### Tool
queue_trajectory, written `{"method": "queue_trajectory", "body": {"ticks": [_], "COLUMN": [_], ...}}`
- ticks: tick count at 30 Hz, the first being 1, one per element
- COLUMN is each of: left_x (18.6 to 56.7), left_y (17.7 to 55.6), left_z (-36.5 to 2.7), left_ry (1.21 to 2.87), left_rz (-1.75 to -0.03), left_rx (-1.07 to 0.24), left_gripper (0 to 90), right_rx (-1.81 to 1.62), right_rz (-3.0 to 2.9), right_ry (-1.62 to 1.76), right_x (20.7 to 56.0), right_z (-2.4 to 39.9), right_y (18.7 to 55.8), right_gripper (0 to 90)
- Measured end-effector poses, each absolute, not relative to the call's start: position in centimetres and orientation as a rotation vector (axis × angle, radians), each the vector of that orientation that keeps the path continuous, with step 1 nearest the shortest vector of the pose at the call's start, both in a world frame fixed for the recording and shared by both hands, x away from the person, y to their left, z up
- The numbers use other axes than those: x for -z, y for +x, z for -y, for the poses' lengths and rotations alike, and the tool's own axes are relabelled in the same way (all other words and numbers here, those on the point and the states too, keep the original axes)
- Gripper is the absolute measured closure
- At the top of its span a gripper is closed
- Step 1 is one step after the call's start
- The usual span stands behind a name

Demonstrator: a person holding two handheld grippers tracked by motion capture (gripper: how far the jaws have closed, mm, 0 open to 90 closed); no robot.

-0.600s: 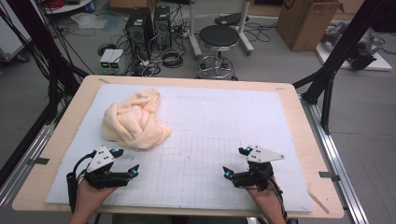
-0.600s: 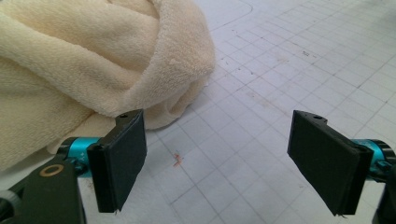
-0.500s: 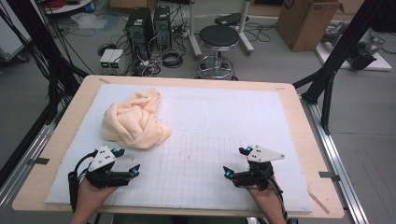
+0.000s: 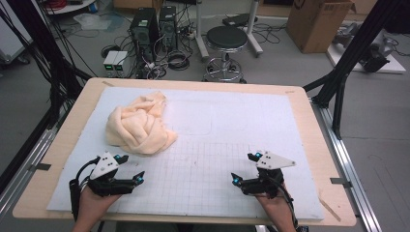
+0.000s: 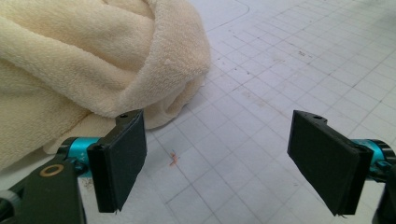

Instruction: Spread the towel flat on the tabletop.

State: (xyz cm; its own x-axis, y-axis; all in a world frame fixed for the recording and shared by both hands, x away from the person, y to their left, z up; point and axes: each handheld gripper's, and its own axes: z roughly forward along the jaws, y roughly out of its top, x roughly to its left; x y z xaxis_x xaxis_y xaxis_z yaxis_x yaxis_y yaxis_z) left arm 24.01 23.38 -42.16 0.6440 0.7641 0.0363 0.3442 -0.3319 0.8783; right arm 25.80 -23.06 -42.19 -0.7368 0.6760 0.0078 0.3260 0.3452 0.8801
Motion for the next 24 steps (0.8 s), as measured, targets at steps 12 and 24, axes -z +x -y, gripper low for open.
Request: {"method": "queue_trajectory", "body": {"ticks": [12,24], "left_x": [41.0,37.4], "left_y": [24.0,29.1], "left_z": [-25.1,-26.5], "left_ry": [1.841,1.776], "left_rz": [-0.931,-1.009], "left_rx": [-0.596,-0.641], "left_gripper": [20.9,21.2], "right_rx": [-1.361,-1.385], "right_rz": [-2.265,-2.256], "right_ry": [0.864,0.882], "right_x": [42.2,42.1], "right_z": [22.8,23.3], "right_y": [26.0,26.0], "right_gripper": [10.0,10.0]}}
